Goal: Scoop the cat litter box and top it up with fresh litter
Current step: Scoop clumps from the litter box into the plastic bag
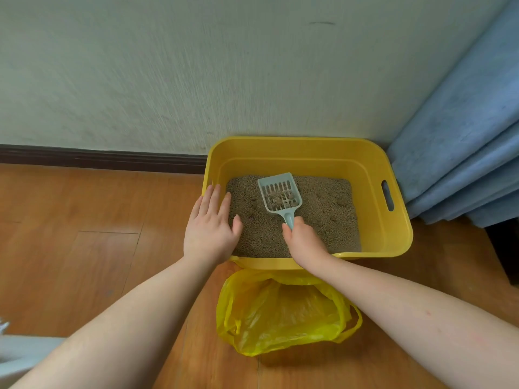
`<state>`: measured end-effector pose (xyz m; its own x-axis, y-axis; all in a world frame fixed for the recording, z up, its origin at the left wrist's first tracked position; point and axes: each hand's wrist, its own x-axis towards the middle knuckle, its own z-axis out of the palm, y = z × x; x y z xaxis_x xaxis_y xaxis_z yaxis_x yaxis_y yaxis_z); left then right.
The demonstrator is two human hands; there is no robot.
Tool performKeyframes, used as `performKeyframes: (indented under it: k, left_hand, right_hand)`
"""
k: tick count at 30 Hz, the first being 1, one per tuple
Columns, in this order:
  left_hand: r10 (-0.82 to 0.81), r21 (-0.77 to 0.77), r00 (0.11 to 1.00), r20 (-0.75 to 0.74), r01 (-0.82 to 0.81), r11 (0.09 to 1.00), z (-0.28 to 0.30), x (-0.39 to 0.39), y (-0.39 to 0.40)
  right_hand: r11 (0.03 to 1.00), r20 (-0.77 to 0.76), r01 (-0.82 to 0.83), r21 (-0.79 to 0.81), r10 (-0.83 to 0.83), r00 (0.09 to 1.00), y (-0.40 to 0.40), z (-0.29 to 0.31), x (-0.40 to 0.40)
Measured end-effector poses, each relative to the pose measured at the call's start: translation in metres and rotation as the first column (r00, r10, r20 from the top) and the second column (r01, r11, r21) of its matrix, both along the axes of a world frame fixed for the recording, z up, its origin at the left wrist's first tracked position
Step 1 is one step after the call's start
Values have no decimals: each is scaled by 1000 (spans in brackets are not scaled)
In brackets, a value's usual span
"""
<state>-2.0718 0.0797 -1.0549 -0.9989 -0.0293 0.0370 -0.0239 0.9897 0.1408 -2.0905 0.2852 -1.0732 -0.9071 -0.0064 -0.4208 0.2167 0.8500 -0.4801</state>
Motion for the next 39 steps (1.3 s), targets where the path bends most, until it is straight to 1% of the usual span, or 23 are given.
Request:
performKeyframes:
  k: [5,8,16,20,28,31,33,36,39]
  left_hand:
    - [-8,-8,1000,-11,8,1000,0,1,0]
    - [-10,-2,1000,-11,10,1000,0,1,0]
    - [-11,19,1000,-7,11,1000,2,1,0]
    - [-14,29,1000,-8,14,999,1,1,-1]
    - [-16,40,1000,10,15,999,5,0,0]
    - [-11,32,1000,1,11,999,4,1,0]
    - [-11,30,1000,15,11,999,4,1,0]
    - [-16,20,1000,24,16,1000,5,0,0]
    - [-13,10,999,31,13,1000,4,-2,0]
  right_hand:
    - [997,-11,-60,-44,59,998,4,8,7]
    - [993,-38,-53,-107,49,998,5,13,13]
    - [995,-68,-65,-74,60,996,6,14,28]
    - [990,-70,-73,-119,65,995,16,17,42]
    - [977,-63,-169,-131,162,985,50,30,88]
    - [977,-77,-186,-106,179,981,58,32,109]
    - [972,-59,-214,-94,209,976,63,29,123]
    - [963,12,-256,-86,257,966,68,24,147]
    - [964,54,-250,-92,255,965,71,23,170]
